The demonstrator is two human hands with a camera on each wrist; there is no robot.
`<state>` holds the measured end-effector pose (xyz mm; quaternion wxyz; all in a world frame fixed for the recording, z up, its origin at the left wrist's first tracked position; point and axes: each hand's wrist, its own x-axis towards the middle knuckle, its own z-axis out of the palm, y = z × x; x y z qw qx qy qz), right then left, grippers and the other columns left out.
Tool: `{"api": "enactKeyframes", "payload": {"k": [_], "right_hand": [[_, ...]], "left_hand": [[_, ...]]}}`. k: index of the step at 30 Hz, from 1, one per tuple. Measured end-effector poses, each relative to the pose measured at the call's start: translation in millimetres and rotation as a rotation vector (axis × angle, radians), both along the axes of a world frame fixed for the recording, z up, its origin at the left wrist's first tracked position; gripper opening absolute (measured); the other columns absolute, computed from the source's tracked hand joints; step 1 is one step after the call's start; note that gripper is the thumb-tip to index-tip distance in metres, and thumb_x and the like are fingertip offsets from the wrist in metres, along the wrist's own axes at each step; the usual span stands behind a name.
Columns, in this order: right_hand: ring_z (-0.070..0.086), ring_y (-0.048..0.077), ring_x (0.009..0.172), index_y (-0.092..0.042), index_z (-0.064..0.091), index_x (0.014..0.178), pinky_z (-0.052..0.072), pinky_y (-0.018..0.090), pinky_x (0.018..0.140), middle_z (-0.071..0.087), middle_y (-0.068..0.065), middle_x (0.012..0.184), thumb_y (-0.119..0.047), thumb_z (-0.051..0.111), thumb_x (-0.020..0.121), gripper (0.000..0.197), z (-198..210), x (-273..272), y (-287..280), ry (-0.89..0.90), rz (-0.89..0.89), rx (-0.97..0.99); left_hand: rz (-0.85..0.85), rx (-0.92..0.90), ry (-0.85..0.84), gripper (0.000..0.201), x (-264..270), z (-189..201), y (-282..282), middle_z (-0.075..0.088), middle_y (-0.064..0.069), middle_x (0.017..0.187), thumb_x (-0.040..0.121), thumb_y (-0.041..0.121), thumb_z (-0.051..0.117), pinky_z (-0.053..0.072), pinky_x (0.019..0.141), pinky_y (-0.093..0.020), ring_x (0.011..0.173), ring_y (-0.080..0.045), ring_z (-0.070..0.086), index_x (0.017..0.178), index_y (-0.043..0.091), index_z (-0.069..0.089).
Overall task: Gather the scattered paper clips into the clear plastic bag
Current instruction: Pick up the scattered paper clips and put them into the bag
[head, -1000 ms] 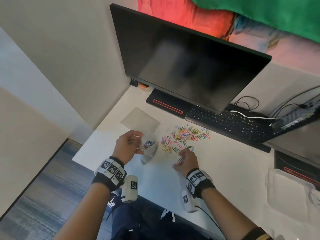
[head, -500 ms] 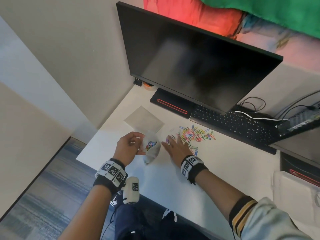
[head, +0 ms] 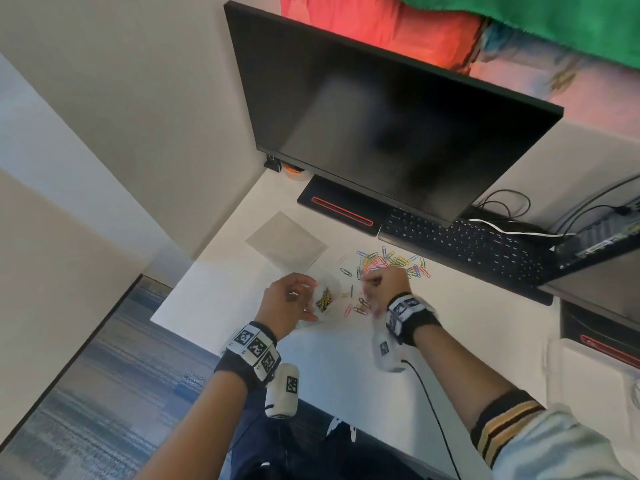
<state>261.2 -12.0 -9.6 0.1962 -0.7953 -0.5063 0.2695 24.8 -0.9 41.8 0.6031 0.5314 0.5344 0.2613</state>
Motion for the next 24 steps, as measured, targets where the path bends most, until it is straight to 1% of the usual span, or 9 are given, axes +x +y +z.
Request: {"api": "enactKeyframes", "payload": {"k": [3, 5, 7, 10, 12, 14, 17, 20, 24], "right_hand": [[0.068, 0.003, 0.075, -0.016, 0.078, 0.089, 0.054, 0.014, 0.069, 0.073, -0.006, 0.083, -0.011, 0.078, 0.078, 0.012, 31.0, 9.1, -4.5, 0.26, -0.204, 0.165], [0.07, 0.002, 0.072, -0.019, 0.078, 0.089, 0.055, 0.014, 0.07, 0.075, -0.006, 0.081, -0.011, 0.08, 0.075, 0.016, 54.0, 7.3, -7.7, 0.392, -0.183, 0.202], [0.072, 0.006, 0.071, -0.013, 0.077, 0.091, 0.057, 0.016, 0.069, 0.076, 0.0, 0.08, -0.009, 0.08, 0.075, 0.017, 69.3, -0.4, -12.5, 0.528, -0.113, 0.158], [0.072, 0.008, 0.067, -0.007, 0.077, 0.091, 0.055, 0.014, 0.062, 0.075, 0.001, 0.075, -0.006, 0.078, 0.077, 0.014, 75.4, -16.0, -18.9, 0.568, -0.001, 0.036], [0.071, 0.008, 0.061, -0.004, 0.075, 0.09, 0.052, 0.012, 0.054, 0.074, 0.002, 0.072, -0.005, 0.076, 0.08, 0.01, 71.5, -24.9, -20.0, 0.58, -0.034, -0.026], [0.07, 0.012, 0.059, -0.003, 0.076, 0.084, 0.052, 0.014, 0.053, 0.073, 0.007, 0.071, -0.006, 0.07, 0.085, 0.007, 63.9, -30.0, -17.4, 0.552, -0.072, -0.044], [0.062, 0.013, 0.056, -0.005, 0.076, 0.077, 0.047, 0.013, 0.05, 0.072, 0.01, 0.066, -0.004, 0.058, 0.086, 0.02, 56.7, -33.4, -14.0, 0.333, 0.038, -0.034], [0.058, 0.014, 0.058, -0.008, 0.074, 0.07, 0.053, 0.03, 0.058, 0.067, 0.007, 0.06, -0.001, 0.057, 0.077, 0.019, 57.3, -33.1, -13.8, 0.208, 0.173, 0.005], [0.058, 0.016, 0.065, -0.013, 0.075, 0.078, 0.039, 0.018, 0.06, 0.061, -0.005, 0.063, -0.013, 0.06, 0.087, 0.017, 70.3, -26.1, -15.5, 0.103, 0.468, -0.135]], "left_hand": [[-0.02, -0.006, -0.017, 0.019, 11.0, 0.1, 0.5, 0.055, -0.006, 0.067, 0.093, -0.006, 0.052, 0.061, 0.06, -0.037, 0.063, -0.024, 0.064, 0.098, 0.004, 0.067], [-0.027, -0.004, -0.015, 0.019, 17.8, -0.7, 1.7, 0.056, -0.008, 0.067, 0.093, -0.005, 0.052, 0.062, 0.061, -0.038, 0.063, -0.026, 0.064, 0.097, 0.005, 0.067], [-0.038, -0.007, -0.004, 0.019, 25.6, -2.6, 2.7, 0.057, -0.011, 0.069, 0.093, -0.004, 0.052, 0.062, 0.062, -0.04, 0.064, -0.026, 0.065, 0.096, 0.007, 0.067], [-0.063, -0.011, 0.018, 0.017, 38.5, -4.6, 3.1, 0.06, -0.013, 0.071, 0.093, -0.002, 0.052, 0.062, 0.063, -0.042, 0.065, -0.025, 0.065, 0.096, 0.008, 0.066], [-0.079, -0.022, 0.015, 0.014, 46.2, -4.9, 2.2, 0.062, -0.016, 0.075, 0.093, -0.001, 0.053, 0.062, 0.062, -0.04, 0.068, -0.027, 0.066, 0.098, 0.006, 0.065], [-0.092, -0.028, 0.004, 0.012, 51.4, -4.2, 0.1, 0.062, -0.015, 0.075, 0.094, -0.001, 0.053, 0.063, 0.062, -0.039, 0.068, -0.027, 0.065, 0.099, 0.005, 0.064], [-0.103, -0.021, -0.014, 0.012, 55.7, -3.8, -1.1, 0.06, -0.016, 0.076, 0.095, -0.001, 0.053, 0.063, 0.064, -0.042, 0.068, -0.028, 0.065, 0.099, 0.003, 0.063], [-0.097, -0.007, -0.007, 0.011, 57.9, -3.2, -0.3, 0.058, -0.016, 0.076, 0.095, 0.0, 0.053, 0.063, 0.065, -0.046, 0.067, -0.029, 0.063, 0.1, 0.001, 0.063], [-0.098, -0.025, 0.003, 0.011, 57.1, -2.9, 1.4, 0.058, -0.014, 0.075, 0.096, -0.002, 0.052, 0.063, 0.063, -0.042, 0.068, -0.031, 0.063, 0.1, 0.0, 0.062]]}}
